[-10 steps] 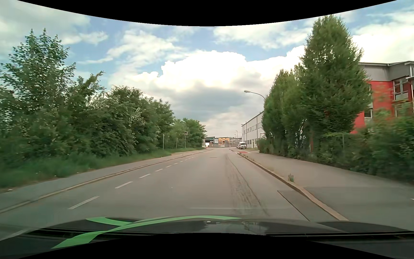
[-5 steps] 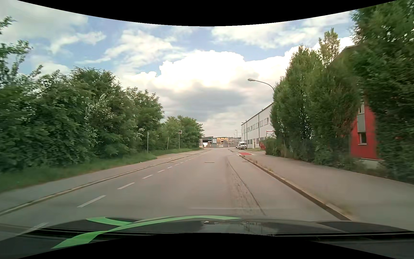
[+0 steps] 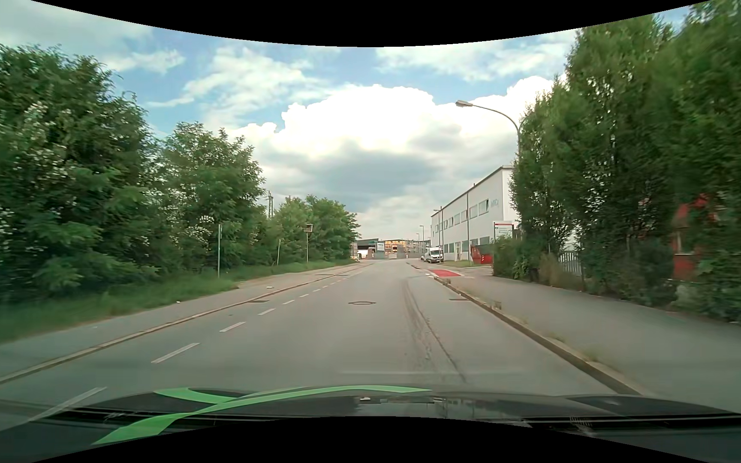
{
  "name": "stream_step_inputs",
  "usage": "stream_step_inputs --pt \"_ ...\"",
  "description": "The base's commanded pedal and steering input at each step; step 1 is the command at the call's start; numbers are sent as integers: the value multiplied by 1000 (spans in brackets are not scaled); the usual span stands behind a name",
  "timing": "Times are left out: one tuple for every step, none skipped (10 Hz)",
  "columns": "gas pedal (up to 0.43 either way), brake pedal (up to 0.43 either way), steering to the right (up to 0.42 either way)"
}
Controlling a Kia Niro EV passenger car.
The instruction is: Follow the waypoints while adhering to traffic rules and regulations
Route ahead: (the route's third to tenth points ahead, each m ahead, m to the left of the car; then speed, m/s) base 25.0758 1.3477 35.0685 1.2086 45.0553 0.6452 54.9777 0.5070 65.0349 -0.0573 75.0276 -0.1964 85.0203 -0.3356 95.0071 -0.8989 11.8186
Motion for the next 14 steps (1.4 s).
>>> stream_step_inputs --pt "169 0 5" --pt "169 0 5" --pt "169 0 5" --pt "157 0 5" --pt "157 0 5" --pt "157 0 5" --pt "157 0 5" --pt "157 0 5" --pt "157 0 5" --pt "157 0 5" --pt "157 0 5" --pt "157 0 4" --pt "157 0 4" --pt "157 0 3"
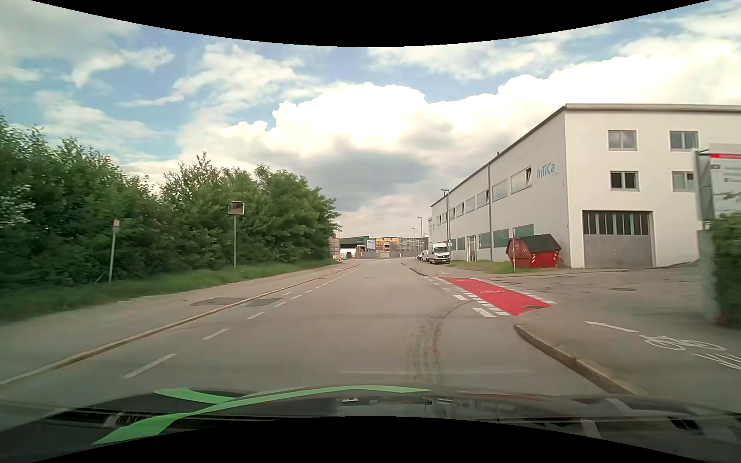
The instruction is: Follow the waypoints while adhering to traffic rules and regulations
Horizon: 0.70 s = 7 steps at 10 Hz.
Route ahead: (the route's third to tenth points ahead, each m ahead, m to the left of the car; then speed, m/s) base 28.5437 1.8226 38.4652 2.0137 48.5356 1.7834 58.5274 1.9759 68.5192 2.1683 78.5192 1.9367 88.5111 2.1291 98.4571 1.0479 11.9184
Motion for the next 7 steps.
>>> stream_step_inputs --pt "157 0 2" --pt "157 0 1" --pt "157 0 -1" --pt "157 0 -6" --pt "157 0 -10" --pt "157 0 -11" --pt "157 0 -11"
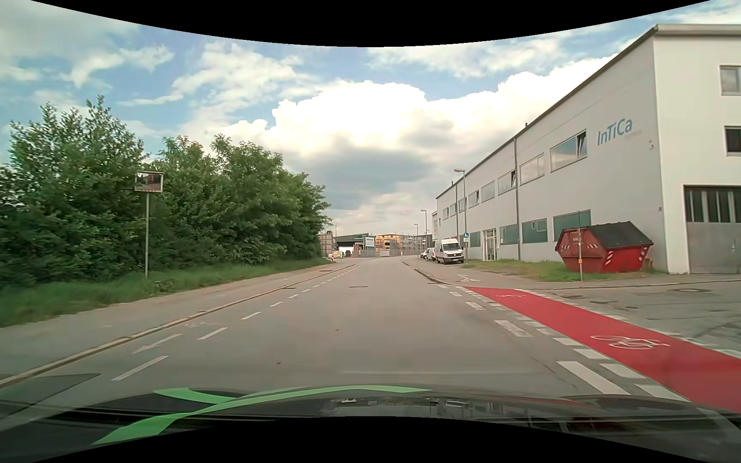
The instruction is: Follow the waypoints while adhering to traffic rules and regulations
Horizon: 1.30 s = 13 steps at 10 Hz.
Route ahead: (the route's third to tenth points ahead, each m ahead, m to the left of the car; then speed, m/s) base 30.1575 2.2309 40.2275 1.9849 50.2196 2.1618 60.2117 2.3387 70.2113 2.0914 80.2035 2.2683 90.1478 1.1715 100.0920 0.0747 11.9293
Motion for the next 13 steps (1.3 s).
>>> stream_step_inputs --pt "157 0 -11" --pt "157 0 -11" --pt "157 0 -10" --pt "157 0 -10" --pt "157 0 -9" --pt "138 0 -8" --pt "118 0 -7" --pt "110 0 -6" --pt "110 0 -6" --pt "98 0 -5" --pt "98 0 -5" --pt "98 0 -5" --pt "87 0 -4"
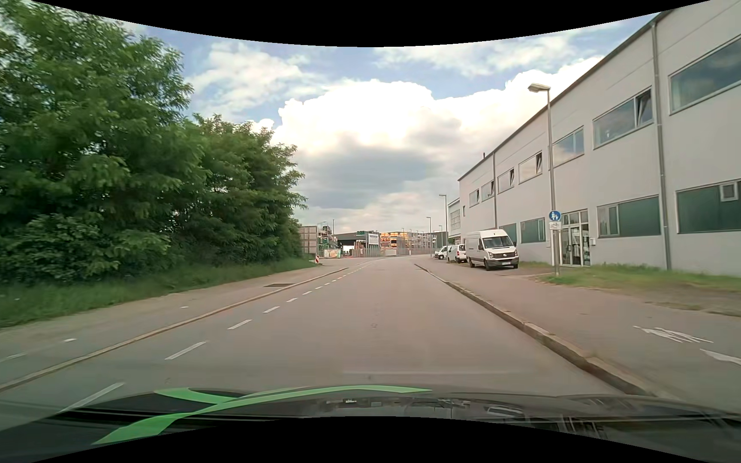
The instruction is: Follow the waypoints while adhering to traffic rules and regulations
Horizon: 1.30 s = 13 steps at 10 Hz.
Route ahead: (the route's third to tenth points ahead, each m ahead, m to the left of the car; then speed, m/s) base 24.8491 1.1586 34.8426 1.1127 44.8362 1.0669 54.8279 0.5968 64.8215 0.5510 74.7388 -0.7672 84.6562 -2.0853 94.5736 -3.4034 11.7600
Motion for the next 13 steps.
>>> stream_step_inputs --pt "87 0 -4" --pt "87 0 -2" --pt "87 0 0" --pt "87 0 2" --pt "87 0 3" --pt "87 0 4" --pt "87 0 4" --pt "87 0 4" --pt "87 0 4" --pt "87 0 4" --pt "87 0 3" --pt "87 0 4" --pt "87 0 3"
